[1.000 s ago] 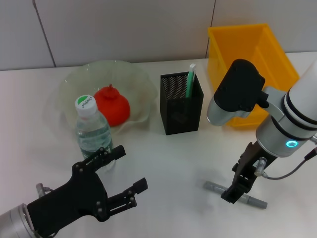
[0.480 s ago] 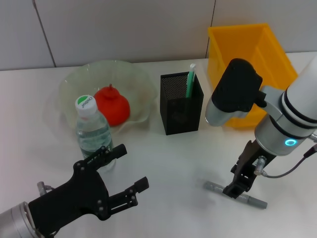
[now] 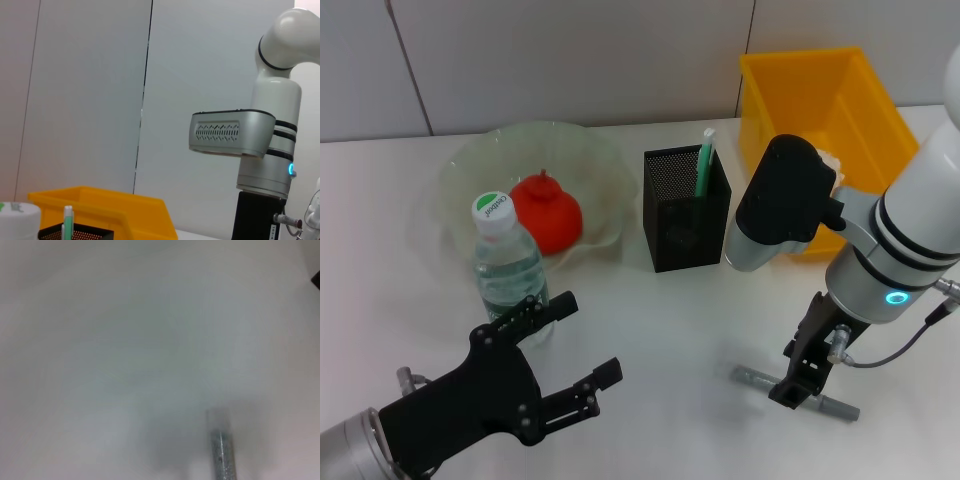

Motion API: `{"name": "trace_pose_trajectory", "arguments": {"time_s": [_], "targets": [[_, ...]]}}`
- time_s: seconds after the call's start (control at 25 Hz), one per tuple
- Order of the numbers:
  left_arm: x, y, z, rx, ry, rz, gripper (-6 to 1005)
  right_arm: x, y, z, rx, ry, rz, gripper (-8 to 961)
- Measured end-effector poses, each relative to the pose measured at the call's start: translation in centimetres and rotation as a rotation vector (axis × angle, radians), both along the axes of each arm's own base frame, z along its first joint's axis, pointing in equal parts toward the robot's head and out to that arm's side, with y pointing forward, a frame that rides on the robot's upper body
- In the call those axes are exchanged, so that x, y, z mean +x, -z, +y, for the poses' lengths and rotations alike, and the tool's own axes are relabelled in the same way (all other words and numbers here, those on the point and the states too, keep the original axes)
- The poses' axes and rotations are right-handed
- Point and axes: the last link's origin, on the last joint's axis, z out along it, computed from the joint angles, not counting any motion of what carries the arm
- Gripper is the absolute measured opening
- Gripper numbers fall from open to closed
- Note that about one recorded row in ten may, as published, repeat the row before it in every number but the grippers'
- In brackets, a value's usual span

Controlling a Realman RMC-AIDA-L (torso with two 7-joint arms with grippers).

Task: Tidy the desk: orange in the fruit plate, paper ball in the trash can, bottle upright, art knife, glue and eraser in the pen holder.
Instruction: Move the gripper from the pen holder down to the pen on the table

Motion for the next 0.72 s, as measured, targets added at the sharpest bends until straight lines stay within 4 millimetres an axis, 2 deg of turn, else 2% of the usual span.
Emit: {"name": "trace_pose_trajectory", "arguments": {"time_s": [0.4, 0.64, 0.72], "targets": [[0.02, 0.25, -0.24, -0.016, 0.011, 0.009, 859, 0.01, 0.13, 0.14, 0.008, 0.009, 0.004, 544], [0.05, 0.26, -0.22, -0.017, 0.012, 0.01, 859, 0.01, 0.19, 0.21, 0.016, 0.012, 0.011, 450], [0.06, 0.26, -0.21, -0.017, 0.013, 0.01, 859, 0.02, 0.22, 0.21, 0.018, 0.012, 0.014, 450]]}}
